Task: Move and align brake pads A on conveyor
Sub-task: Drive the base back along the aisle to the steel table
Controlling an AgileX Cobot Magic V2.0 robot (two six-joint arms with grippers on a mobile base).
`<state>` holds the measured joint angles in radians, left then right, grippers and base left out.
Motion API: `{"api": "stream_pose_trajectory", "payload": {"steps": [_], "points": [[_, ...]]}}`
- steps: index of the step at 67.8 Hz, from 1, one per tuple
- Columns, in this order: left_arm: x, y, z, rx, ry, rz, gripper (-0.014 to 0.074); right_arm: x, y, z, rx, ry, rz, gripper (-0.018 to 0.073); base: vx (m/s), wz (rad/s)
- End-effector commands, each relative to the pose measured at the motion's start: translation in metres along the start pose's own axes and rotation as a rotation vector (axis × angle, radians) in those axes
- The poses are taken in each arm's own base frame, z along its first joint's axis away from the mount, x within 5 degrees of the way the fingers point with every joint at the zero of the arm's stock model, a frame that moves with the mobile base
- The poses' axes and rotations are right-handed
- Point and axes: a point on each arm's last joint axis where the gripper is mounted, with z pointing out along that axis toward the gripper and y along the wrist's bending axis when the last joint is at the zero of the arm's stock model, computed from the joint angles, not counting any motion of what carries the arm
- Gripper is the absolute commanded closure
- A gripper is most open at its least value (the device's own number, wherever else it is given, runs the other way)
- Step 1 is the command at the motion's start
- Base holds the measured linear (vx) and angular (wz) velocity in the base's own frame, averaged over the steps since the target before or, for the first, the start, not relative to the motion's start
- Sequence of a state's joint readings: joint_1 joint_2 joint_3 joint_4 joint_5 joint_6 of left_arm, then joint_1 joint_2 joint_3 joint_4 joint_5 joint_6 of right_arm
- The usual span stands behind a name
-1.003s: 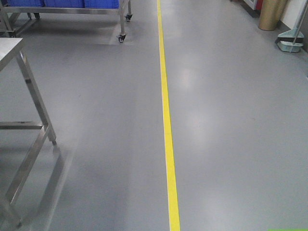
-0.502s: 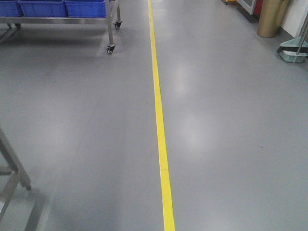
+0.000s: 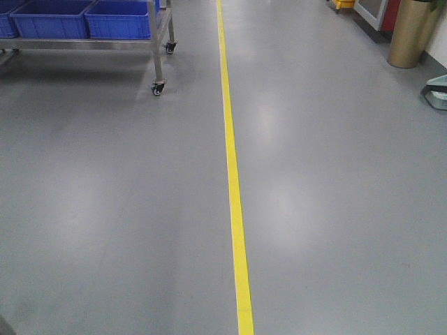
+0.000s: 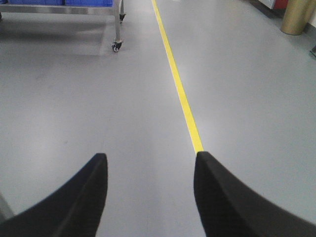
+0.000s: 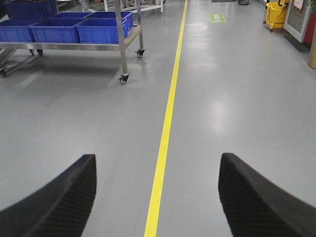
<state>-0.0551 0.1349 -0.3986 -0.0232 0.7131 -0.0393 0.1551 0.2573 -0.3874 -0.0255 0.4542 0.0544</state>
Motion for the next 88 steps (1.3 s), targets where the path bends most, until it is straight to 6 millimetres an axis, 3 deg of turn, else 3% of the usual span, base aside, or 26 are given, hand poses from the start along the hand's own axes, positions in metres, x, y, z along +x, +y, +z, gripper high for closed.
{"api": "stream_pose_trajectory", "payload": {"steps": [1, 42, 88], "points": [[-0.0123, -0.0011, -0.0027, 0.01, -0.078, -0.007, 0.0225, -0.0145, 0.0, -0.0018, 0.003, -0.09, -0.006, 0.0054, 0.57, -0.02], [-0.0122, -0.0011, -0.0027, 0.01, -0.077, -0.007, 0.0225, -0.0144, 0.0001, -0.0018, 0.003, -0.089, -0.005, 0.0054, 0.48, 0.22], [-0.0122, -0.0011, -0.0027, 0.01, -0.077, -0.007, 0.0225, -0.0144, 0.0, -0.0018, 0.003, -0.089, -0.006, 0.0054, 0.31, 0.99]]}}
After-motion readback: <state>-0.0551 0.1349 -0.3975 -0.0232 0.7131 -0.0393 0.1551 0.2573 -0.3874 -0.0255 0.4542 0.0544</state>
